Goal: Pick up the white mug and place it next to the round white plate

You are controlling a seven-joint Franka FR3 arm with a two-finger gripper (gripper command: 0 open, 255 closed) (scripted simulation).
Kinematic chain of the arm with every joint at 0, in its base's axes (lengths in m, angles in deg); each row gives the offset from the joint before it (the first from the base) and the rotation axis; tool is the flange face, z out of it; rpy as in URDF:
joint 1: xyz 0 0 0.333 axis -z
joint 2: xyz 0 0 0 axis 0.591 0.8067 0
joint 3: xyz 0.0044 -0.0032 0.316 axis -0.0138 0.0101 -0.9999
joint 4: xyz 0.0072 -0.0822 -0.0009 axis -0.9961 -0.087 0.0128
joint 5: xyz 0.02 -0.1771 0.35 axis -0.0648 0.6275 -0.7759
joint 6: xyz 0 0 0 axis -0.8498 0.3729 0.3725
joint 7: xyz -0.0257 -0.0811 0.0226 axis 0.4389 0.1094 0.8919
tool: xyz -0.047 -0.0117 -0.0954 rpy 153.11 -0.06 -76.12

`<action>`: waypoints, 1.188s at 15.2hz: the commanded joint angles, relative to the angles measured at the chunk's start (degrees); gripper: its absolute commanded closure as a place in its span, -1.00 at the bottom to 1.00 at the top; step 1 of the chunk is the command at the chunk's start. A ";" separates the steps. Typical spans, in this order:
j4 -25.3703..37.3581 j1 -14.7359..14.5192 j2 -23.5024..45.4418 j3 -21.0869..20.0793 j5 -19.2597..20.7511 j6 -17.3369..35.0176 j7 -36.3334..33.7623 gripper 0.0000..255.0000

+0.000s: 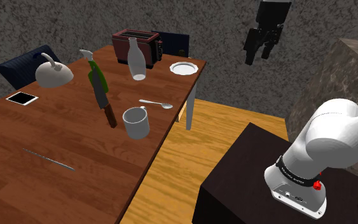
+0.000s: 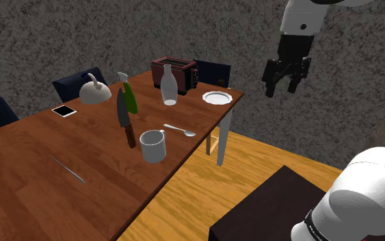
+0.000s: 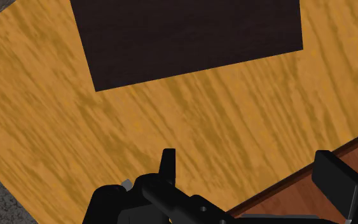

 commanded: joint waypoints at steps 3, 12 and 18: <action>-0.47 -0.67 2.20 -1.86 -1.34 2.72 -1.88 -1.00; 1.10 -3.37 15.16 -9.83 -5.63 14.53 -9.91 -1.00; 5.49 -4.58 25.98 -14.69 -6.29 21.27 -15.28 -1.00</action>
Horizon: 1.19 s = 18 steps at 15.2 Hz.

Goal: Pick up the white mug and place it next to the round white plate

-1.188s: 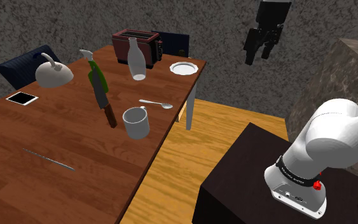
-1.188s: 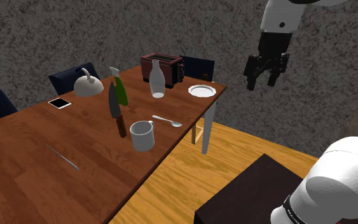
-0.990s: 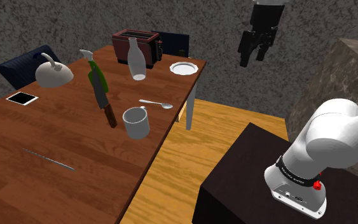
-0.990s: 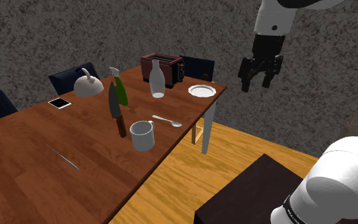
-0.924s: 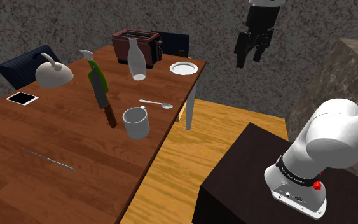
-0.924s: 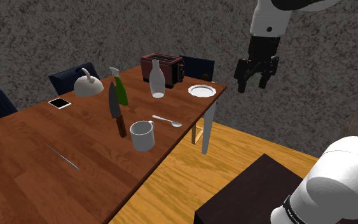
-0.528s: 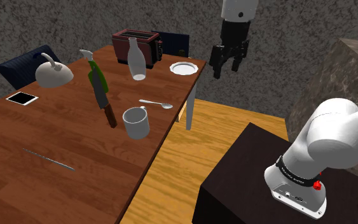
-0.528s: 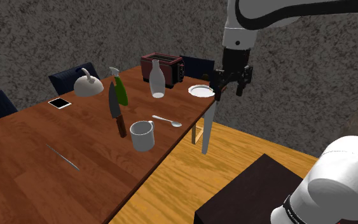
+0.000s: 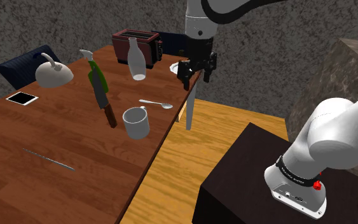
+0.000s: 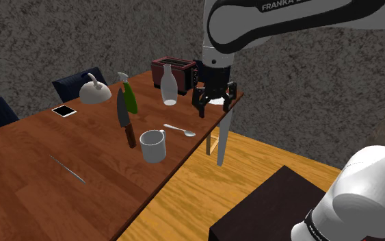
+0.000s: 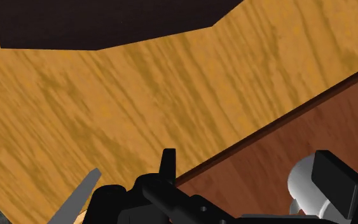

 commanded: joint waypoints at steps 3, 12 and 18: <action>3.57 -0.58 7.76 -2.81 0.60 4.31 -3.51 -1.00; 17.09 -2.99 26.98 -7.67 5.82 9.50 -12.85 -1.00; 29.92 -6.52 40.83 -8.58 10.98 9.59 -18.63 -1.00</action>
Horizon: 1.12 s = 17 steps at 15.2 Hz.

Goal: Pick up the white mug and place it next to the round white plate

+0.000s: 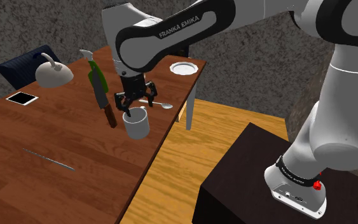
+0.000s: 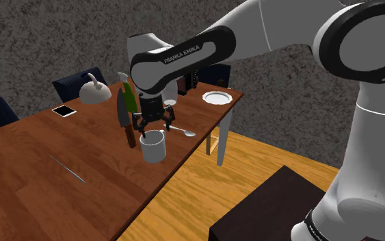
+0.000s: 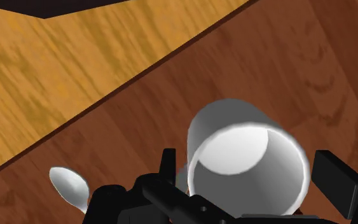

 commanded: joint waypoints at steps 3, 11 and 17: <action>10.45 -3.16 9.61 0.10 3.30 -1.42 -3.36 -1.00; 13.18 -4.89 15.52 0.73 5.10 1.46 -4.80 -1.00; 12.52 -4.91 15.90 0.81 5.24 2.48 -4.90 -1.00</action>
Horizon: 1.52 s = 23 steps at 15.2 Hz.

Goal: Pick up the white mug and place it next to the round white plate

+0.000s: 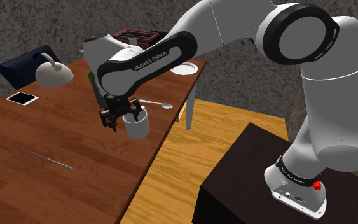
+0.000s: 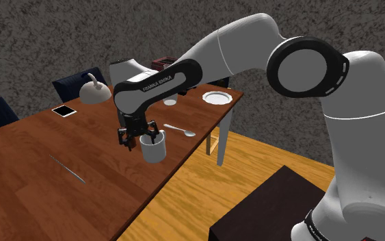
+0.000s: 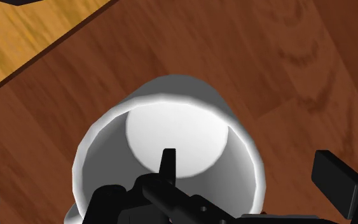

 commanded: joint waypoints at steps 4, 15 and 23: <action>-0.02 -0.01 0.01 0.00 0.00 0.03 -0.01 -1.00; 0.31 0.01 -0.29 -0.06 -0.10 -0.58 0.04 1.00; 3.60 0.07 -2.23 -0.46 -0.80 -5.73 0.41 1.00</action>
